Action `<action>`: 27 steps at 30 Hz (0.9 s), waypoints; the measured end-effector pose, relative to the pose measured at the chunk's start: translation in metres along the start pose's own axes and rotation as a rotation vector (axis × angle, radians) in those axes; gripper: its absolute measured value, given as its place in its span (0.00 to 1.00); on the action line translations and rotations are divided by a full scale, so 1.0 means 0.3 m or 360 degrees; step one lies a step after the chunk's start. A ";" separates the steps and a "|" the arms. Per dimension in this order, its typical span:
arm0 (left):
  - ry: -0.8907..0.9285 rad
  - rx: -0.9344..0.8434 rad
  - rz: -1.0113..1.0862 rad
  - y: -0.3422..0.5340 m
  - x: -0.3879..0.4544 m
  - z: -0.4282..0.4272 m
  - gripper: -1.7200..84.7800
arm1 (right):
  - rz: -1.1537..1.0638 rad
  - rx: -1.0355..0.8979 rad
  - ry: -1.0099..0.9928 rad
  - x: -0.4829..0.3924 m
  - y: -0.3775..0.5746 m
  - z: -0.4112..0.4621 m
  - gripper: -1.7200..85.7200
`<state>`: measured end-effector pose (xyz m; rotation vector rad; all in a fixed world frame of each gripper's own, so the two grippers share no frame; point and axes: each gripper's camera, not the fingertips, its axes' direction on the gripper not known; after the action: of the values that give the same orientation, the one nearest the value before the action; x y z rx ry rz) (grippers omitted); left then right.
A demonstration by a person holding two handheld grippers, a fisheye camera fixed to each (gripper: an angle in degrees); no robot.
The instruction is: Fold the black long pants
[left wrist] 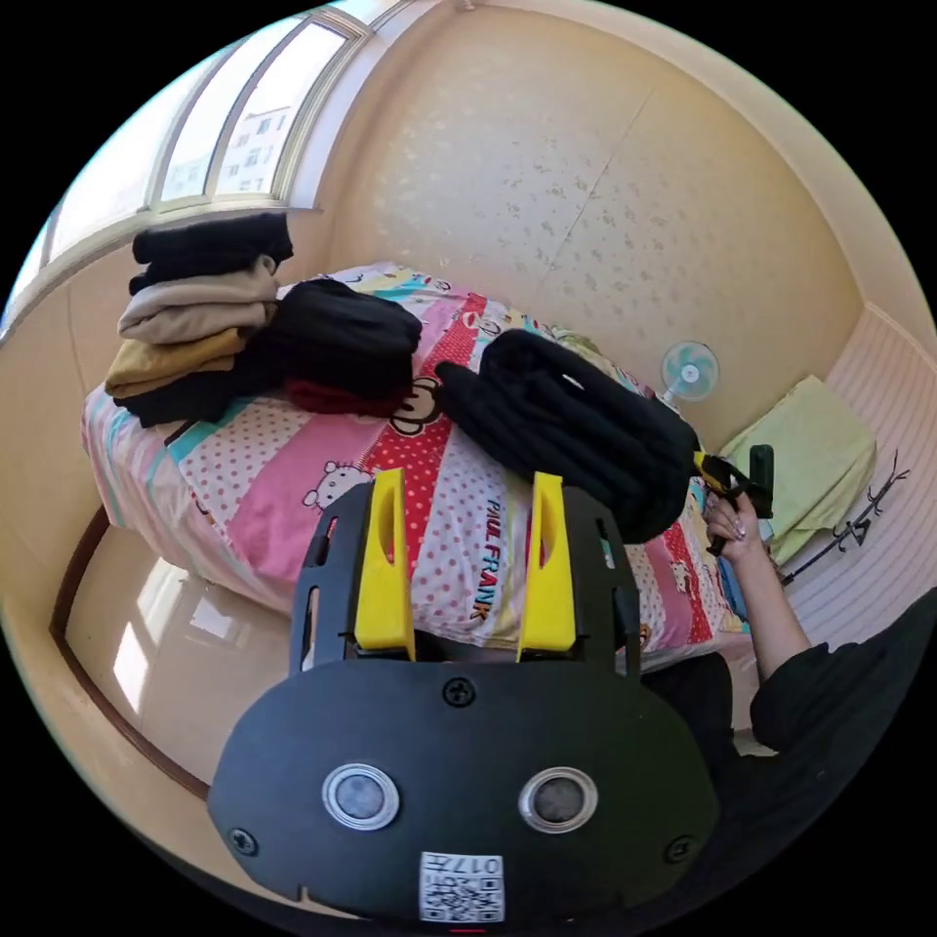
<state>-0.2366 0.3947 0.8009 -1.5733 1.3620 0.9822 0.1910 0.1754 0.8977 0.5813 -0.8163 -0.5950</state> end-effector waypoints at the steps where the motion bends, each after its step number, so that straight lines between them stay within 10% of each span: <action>1: 0.0101 -0.0072 0.0034 0.018 0.043 0.055 0.22 | 0.0162 -0.0040 0.0236 0.051 0.142 -0.090 0.13; 6: 0.0472 -0.0294 0.0109 0.035 0.276 0.330 0.22 | 0.0334 -0.0390 0.0605 -0.008 0.558 -0.233 0.15; 15: 0.0741 -0.0496 -0.0174 -0.137 0.703 0.850 0.12 | 0.0354 0.0320 0.0325 -0.253 0.816 -0.521 0.16; 22: 0.1661 -0.0404 0.0795 -0.178 1.319 0.581 0.06 | 0.0230 0.0396 0.0272 -0.371 0.750 -0.543 0.16; 27: 0.1089 -0.0278 0.0670 -0.085 0.963 0.399 0.13 | 0.0061 0.0174 0.0404 -0.521 0.608 -0.368 0.15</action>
<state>-0.1842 0.4051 0.4917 -1.8928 2.1942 0.8442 0.2408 0.4345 0.8834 0.7238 -0.6212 -0.4326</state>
